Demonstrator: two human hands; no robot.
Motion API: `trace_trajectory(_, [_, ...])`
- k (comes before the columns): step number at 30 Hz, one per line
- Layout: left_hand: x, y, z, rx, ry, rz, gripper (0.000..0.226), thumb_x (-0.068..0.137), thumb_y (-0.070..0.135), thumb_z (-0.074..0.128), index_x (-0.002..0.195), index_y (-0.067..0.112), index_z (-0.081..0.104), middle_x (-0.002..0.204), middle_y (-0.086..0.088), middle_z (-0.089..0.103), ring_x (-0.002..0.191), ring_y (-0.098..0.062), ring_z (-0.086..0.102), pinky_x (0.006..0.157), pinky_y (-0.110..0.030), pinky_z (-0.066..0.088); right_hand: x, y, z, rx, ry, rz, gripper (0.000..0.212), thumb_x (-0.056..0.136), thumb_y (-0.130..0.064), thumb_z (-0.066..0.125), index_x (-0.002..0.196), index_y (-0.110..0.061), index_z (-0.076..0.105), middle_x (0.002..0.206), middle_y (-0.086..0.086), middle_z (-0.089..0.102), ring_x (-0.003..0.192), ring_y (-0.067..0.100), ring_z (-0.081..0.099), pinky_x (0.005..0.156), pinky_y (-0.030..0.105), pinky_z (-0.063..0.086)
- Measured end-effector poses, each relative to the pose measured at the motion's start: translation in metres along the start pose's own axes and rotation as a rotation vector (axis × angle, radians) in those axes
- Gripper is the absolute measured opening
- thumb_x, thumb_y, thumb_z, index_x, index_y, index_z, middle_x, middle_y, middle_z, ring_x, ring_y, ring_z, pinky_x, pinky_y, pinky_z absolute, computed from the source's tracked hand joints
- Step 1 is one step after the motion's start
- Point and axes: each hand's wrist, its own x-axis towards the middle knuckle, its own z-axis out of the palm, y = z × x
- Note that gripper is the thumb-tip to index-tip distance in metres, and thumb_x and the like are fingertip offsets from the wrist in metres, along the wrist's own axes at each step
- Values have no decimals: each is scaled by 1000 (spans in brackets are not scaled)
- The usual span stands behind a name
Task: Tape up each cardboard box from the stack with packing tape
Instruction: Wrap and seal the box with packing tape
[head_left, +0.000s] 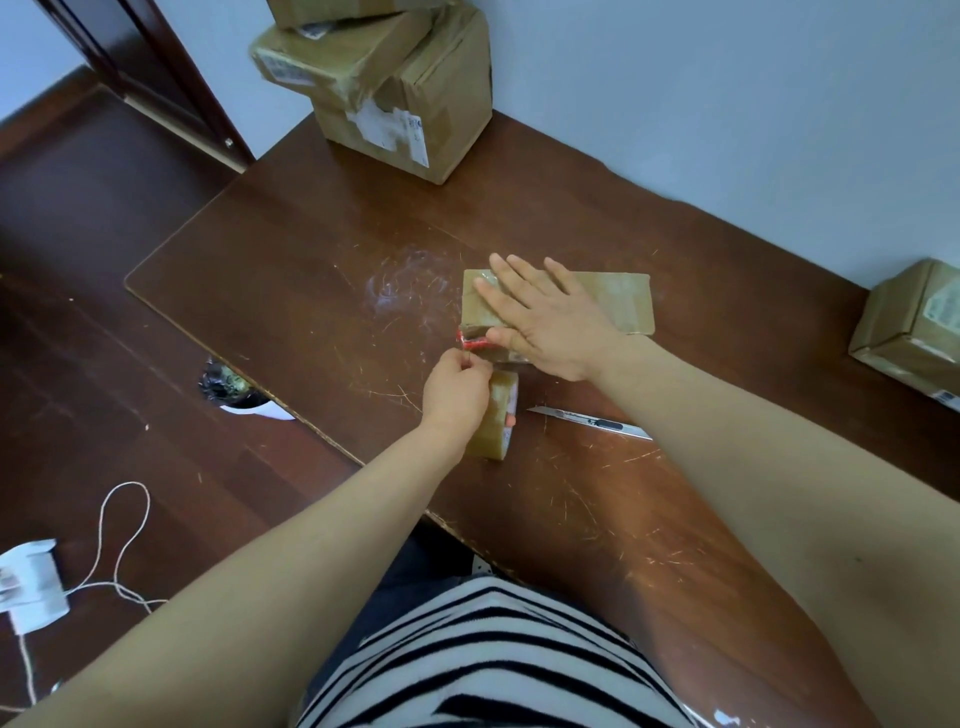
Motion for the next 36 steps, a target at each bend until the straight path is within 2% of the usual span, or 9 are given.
trace_trajectory(3, [1, -4, -2, -88, -7, -66, 11, 95, 14, 50, 85, 12, 51, 80, -4, 57, 67, -16, 63, 63, -26, 52, -1, -1, 0, 28, 6, -3, 76, 86, -67, 3, 152, -29, -4, 159, 9, -14, 148, 21, -8, 118, 40, -2])
trace_trajectory(6, [2, -4, -4, -145, -3, -91, 14, 95, 15, 52, 81, 16, 54, 82, -4, 60, 82, -22, 58, 85, -40, 50, -1, -3, -1, 35, 18, 32, 80, 79, -69, -3, 151, -34, -3, 157, 15, -18, 148, 24, -8, 118, 39, -1])
trace_trajectory(14, [-2, -4, -14, -259, -12, -112, 14, 97, 12, 50, 83, 13, 51, 74, -6, 62, 49, -16, 61, 52, -24, 53, 0, -5, 2, -17, 39, 48, 62, 98, -52, 16, 152, -31, -6, 158, 18, -10, 147, 28, -8, 118, 39, -2])
trace_trajectory(18, [-3, -4, -14, -250, -14, -113, 16, 96, 13, 51, 81, 14, 51, 84, -12, 64, 69, -28, 62, 78, -44, 55, 2, -3, 2, -28, -21, 38, 61, 101, -45, 21, 150, -33, -15, 157, 19, -18, 145, 29, -17, 119, 40, -5])
trace_trajectory(22, [-4, -5, -16, -262, -12, -116, 13, 97, 13, 50, 85, 13, 51, 75, -9, 63, 53, -21, 63, 58, -31, 56, 0, 2, -5, 58, -21, 14, 84, 99, -40, 43, 149, -18, -21, 153, 21, -29, 144, 29, -23, 116, 36, -9])
trace_trajectory(27, [-4, -6, -17, -260, 2, -103, 15, 97, 13, 51, 82, 14, 51, 72, -5, 62, 54, -18, 62, 60, -30, 56, 7, 3, 0, 0, -70, 26, 78, 102, -18, 39, 146, -9, -24, 152, 21, -30, 144, 30, -22, 116, 39, -10])
trace_trajectory(30, [-3, -5, -17, -247, 12, -86, 17, 97, 14, 51, 80, 15, 52, 74, -3, 61, 61, -16, 60, 62, -29, 51, 7, 3, -3, 50, -83, 19, 80, 101, -37, 39, 148, -10, -20, 155, 17, -26, 145, 27, -19, 117, 39, -8])
trace_trajectory(34, [-3, -4, -17, -240, 20, -90, 16, 97, 14, 51, 80, 16, 52, 78, -4, 61, 68, -17, 57, 66, -30, 50, 5, 1, -1, 19, -49, 25, 82, 99, -27, 46, 149, -12, -17, 156, 16, -23, 146, 27, -16, 117, 39, -6])
trace_trajectory(36, [-5, -2, -18, -234, 14, -72, 14, 97, 15, 50, 84, 15, 53, 79, -4, 61, 68, -16, 57, 62, -28, 49, 4, 0, -4, 45, -69, 33, 88, 96, -43, 47, 150, -13, -16, 157, 14, -22, 146, 25, -15, 117, 38, -7])
